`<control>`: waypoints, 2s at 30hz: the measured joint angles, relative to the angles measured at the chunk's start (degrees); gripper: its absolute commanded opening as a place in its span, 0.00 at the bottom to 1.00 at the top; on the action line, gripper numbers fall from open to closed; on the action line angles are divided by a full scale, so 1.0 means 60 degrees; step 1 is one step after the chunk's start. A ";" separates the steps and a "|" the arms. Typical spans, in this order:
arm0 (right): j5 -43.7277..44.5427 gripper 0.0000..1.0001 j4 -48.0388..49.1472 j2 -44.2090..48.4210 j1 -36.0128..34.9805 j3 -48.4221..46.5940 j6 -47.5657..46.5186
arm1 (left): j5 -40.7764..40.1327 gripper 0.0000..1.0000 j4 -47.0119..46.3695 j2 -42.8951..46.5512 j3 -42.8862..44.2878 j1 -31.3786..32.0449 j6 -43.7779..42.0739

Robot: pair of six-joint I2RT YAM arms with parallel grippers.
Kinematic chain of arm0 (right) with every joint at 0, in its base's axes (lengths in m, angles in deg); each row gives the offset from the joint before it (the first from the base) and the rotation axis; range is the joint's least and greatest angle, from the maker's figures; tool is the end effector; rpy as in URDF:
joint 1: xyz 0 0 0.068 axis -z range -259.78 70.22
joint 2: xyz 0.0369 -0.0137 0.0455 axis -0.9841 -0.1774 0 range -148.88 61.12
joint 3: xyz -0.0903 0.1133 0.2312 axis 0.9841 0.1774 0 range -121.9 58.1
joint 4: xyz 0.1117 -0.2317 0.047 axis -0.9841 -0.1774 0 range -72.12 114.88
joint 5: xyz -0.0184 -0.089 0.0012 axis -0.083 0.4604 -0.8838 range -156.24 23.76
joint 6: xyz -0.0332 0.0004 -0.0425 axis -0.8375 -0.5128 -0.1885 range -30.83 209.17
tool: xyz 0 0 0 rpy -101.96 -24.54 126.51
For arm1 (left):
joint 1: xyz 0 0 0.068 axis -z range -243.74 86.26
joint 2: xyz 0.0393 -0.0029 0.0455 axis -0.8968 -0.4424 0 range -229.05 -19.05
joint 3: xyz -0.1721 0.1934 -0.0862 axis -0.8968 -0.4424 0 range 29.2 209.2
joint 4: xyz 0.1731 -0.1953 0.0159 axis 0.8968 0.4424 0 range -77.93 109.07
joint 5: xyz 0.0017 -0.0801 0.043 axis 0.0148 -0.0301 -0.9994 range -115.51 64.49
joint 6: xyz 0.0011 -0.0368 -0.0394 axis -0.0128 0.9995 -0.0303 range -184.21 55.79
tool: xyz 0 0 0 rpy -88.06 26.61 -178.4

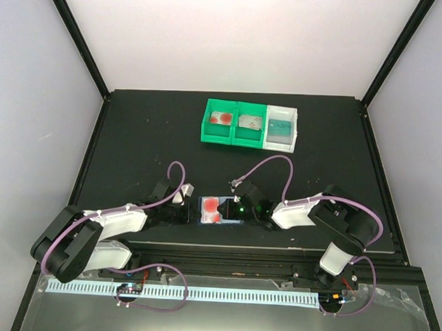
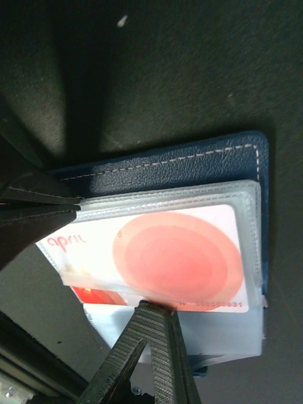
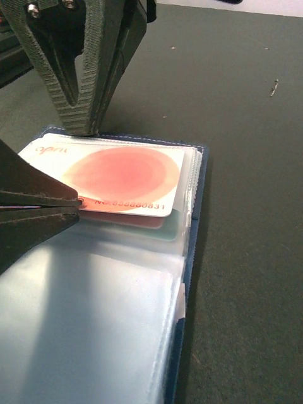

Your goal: Take the credit cards out of the card holder

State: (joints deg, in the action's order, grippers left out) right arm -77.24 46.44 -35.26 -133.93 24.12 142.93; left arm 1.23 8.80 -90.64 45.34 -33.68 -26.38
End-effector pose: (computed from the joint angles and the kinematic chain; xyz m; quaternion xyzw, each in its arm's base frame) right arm 0.1693 0.2459 0.1153 -0.0429 0.9050 0.3861 0.1732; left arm 0.1564 -0.1088 0.1127 0.0125 0.9233 -0.3576 0.1394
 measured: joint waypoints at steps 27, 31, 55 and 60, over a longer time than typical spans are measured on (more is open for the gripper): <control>-0.0277 0.01 0.0477 0.0736 0.0404 0.1089 0.0033 | -0.0710 0.03 0.0729 0.0386 0.0226 0.0000 -0.0051; -0.0284 0.01 0.0474 0.0761 0.0426 0.1115 0.0044 | -0.0696 0.06 0.0758 0.0412 0.0226 0.0000 -0.0044; -0.0823 0.01 0.0914 0.0718 0.0634 0.1304 0.0033 | 0.0892 0.04 -0.1840 -0.1993 0.0812 0.0138 0.0029; -0.0841 0.01 0.0831 0.0718 0.0750 0.1304 -0.0142 | 0.0790 0.04 -0.1982 -0.2095 0.0863 0.0182 -0.0164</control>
State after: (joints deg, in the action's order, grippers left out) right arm -82.29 51.42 -30.96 -129.43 31.95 142.08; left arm 5.97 -3.09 -103.21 50.52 -32.58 -27.37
